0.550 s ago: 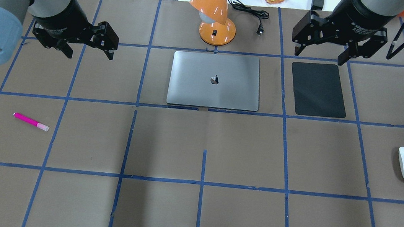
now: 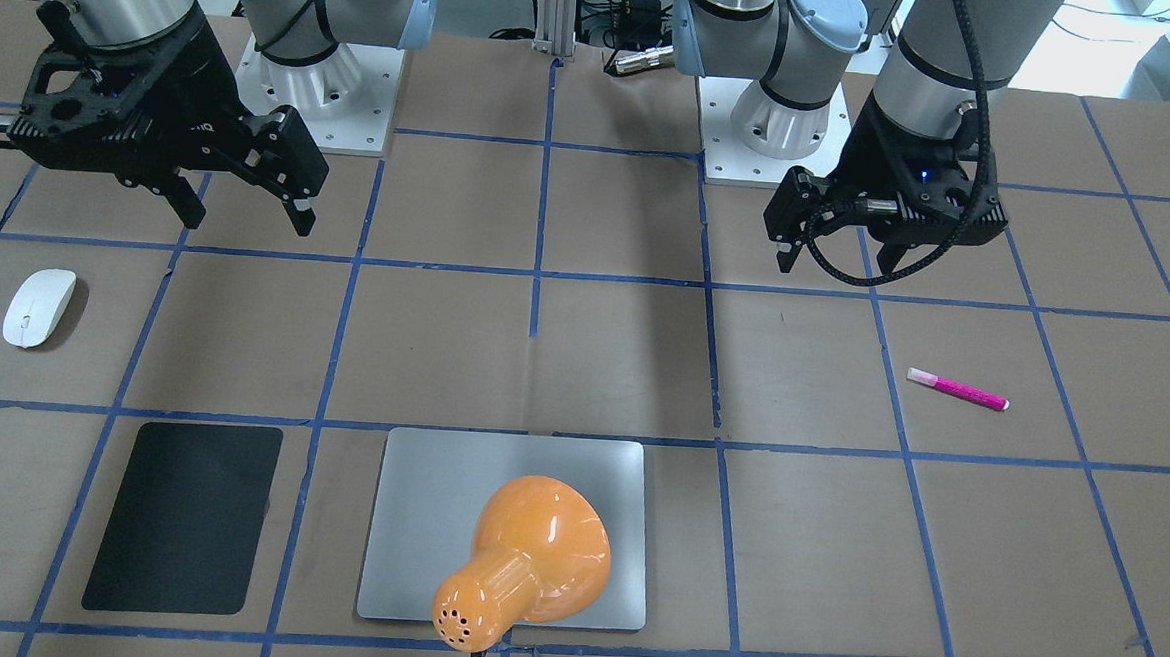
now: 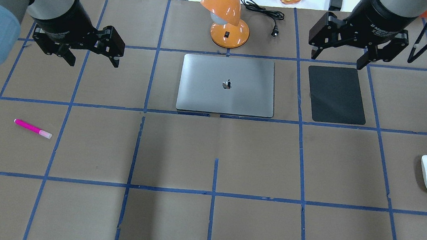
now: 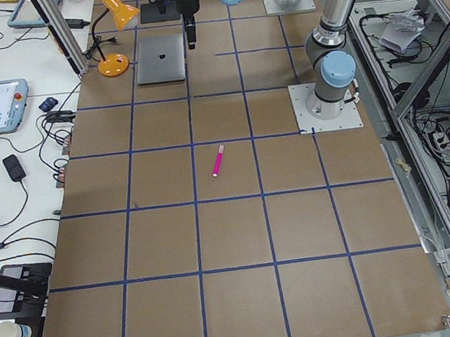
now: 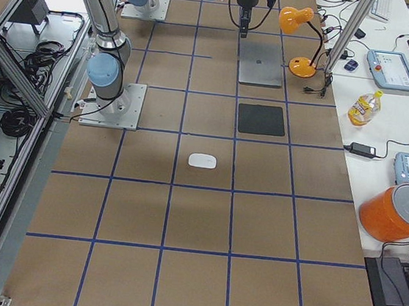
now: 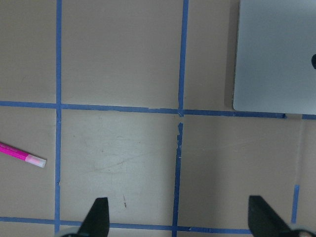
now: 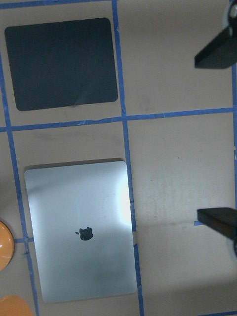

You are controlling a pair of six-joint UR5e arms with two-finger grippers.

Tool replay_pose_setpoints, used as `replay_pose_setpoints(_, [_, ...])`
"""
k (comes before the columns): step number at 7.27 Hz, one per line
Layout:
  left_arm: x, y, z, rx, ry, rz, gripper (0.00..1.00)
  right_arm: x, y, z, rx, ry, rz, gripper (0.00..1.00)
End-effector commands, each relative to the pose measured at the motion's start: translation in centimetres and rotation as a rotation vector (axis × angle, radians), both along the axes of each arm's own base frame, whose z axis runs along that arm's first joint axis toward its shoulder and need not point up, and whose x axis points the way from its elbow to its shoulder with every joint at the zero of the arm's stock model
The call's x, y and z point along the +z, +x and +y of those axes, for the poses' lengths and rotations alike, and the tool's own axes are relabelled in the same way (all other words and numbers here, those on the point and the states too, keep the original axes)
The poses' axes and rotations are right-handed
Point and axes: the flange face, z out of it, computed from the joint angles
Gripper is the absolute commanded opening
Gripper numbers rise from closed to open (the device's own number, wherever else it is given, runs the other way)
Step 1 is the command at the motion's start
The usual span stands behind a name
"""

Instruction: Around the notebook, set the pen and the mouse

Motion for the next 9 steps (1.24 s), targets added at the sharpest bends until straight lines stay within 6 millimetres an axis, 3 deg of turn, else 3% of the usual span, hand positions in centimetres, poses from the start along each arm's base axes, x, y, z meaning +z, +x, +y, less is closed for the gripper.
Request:
replay_pose_setpoints(1, [0.2,0.1,0.0,-0.008,-0.001,-0.001,1.00,0.6,-0.2,-0.1,-0.005,-0.014,0.004,1.00])
replay_pose_setpoints(2, [0.0,0.2,-0.1,-0.008,0.000,0.003,1.00,0.9,-0.7,0.0,-0.003,-0.006,0.027,1.00])
replay_pose_setpoints(3, [0.0,0.2,-0.2,-0.009,0.000,0.000,1.00,-0.5,-2.1,-0.3,0.000,0.020,0.063,1.00])
replay_pose_setpoints(4, [0.2,0.0,0.5,-0.012,0.013,-0.002,1.00,-1.5,-5.8,-1.5,-0.028,0.041,0.121,1.00])
replay_pose_setpoints(5, [0.4,0.3,0.7,-0.007,0.027,-0.009,1.00,-3.2,-11.5,-2.6,-0.120,0.093,0.111,1.00])
replay_pose_setpoints(6, [0.4,0.3,0.6,-0.005,0.026,0.004,1.00,-5.3,-16.0,-2.3,-0.118,0.129,0.103,1.00])
replay_pose_setpoints(7, [0.3,0.3,0.5,-0.005,0.029,0.006,1.00,-8.3,-20.0,-1.3,-0.011,0.153,0.098,1.00])
replay_pose_setpoints(9, [-0.2,0.2,0.2,0.067,0.039,0.000,1.00,-13.7,-27.8,0.7,0.049,0.061,0.197,1.00])
